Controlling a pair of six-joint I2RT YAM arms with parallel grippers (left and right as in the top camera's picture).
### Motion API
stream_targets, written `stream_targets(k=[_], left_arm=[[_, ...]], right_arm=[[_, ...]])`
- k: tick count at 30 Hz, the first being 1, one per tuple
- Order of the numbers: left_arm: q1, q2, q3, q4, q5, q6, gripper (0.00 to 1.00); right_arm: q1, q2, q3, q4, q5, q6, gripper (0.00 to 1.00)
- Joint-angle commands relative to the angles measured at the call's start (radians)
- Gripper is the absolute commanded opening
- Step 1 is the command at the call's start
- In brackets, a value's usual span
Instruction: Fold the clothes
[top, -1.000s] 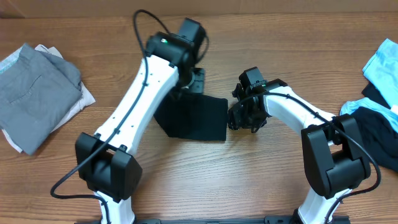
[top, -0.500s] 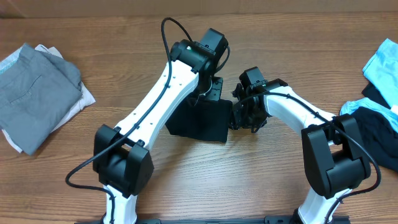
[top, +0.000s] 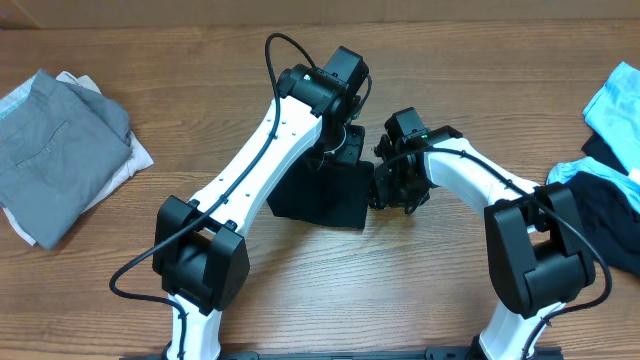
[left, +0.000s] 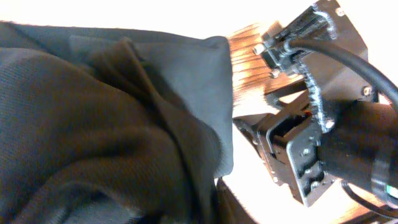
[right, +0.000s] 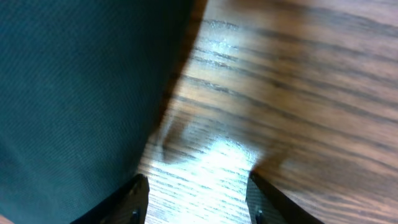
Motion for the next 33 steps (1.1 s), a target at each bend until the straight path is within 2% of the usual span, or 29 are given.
stream_targets(k=[1,3,7,11,12,16,19,22,29,33], left_arm=[[0.003,0.005,0.032,0.010,0.061,0.087,0.48],[0.021,0.003,0.059,-0.014,0.076,0.124,0.58],[0.117,-0.006,0.199,-0.113,-0.012,0.140,0.59],[0.239,-0.004,0.207,-0.132,-0.016,0.108,0.66],[0.275,-0.004,0.181,-0.132,-0.016,0.086,0.67],[0.337,-0.003,0.076,-0.123,-0.009,0.081,0.68],[0.349,-0.003,-0.002,-0.096,-0.009,0.082,0.67],[0.349,-0.003,-0.087,-0.039,-0.009,0.082,0.67],[0.349,-0.003,-0.140,0.026,-0.022,0.081,0.68],[0.349,-0.003,-0.140,0.031,-0.030,0.081,0.68]], right_arm=[[-0.030,0.019,0.063,-0.051,0.006,-0.003,0.54],[-0.053,-0.004,0.109,-0.089,0.007,0.001,0.54],[-0.076,-0.068,0.194,-0.201,0.002,0.001,0.54],[-0.028,-0.104,0.202,-0.230,-0.195,-0.069,0.56],[0.000,-0.103,0.199,-0.223,-0.263,-0.093,0.56],[0.097,-0.102,0.186,-0.193,-0.259,-0.113,0.63],[0.163,-0.101,0.184,-0.164,-0.258,-0.113,0.64],[0.217,-0.096,0.178,-0.091,-0.139,-0.036,0.64],[0.255,-0.081,0.118,0.113,-0.100,-0.018,0.66],[0.255,-0.072,0.112,0.141,-0.054,-0.018,0.68]])
